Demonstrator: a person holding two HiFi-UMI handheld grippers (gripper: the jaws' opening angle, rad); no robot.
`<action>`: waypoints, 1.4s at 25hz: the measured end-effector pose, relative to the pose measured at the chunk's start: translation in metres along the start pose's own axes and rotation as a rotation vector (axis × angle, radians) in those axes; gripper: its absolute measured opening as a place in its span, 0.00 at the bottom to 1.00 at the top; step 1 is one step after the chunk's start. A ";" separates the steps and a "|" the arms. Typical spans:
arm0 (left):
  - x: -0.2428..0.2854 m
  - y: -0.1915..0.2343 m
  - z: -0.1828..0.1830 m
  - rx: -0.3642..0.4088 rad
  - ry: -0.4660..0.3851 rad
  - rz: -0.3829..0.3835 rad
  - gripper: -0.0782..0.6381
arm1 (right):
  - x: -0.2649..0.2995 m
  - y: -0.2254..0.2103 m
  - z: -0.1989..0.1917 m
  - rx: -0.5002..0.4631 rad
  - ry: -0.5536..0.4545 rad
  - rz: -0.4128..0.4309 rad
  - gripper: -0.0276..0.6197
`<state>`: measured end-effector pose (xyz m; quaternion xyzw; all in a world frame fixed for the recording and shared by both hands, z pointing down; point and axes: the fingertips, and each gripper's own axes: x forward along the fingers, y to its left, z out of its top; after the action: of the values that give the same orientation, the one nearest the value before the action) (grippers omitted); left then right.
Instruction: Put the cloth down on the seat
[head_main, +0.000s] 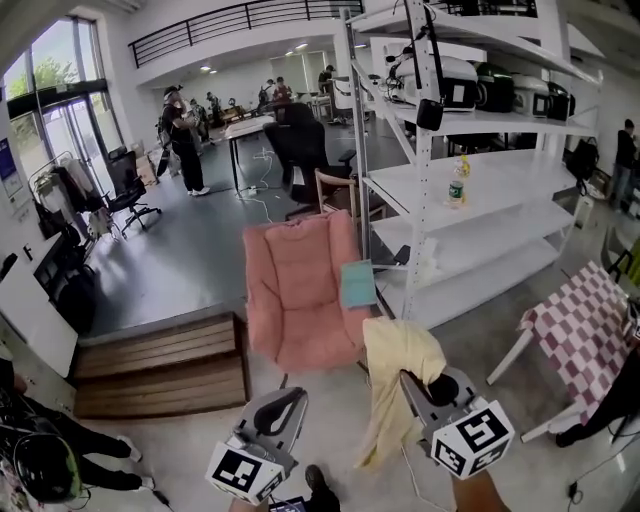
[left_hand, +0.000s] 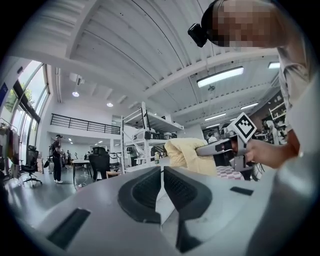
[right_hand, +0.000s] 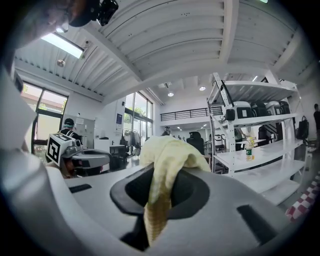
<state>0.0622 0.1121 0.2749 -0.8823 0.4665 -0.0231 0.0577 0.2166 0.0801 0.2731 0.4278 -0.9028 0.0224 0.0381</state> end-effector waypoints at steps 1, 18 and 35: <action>0.008 0.012 -0.001 0.000 -0.007 -0.010 0.14 | 0.010 -0.004 0.000 0.001 -0.001 -0.016 0.11; 0.092 0.178 -0.001 -0.004 -0.069 -0.148 0.14 | 0.156 -0.025 0.031 0.002 -0.007 -0.184 0.11; 0.112 0.312 -0.015 -0.022 -0.113 -0.174 0.14 | 0.276 -0.023 0.050 -0.019 0.000 -0.253 0.11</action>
<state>-0.1319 -0.1552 0.2503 -0.9201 0.3841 0.0266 0.0721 0.0575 -0.1507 0.2474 0.5378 -0.8418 0.0089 0.0446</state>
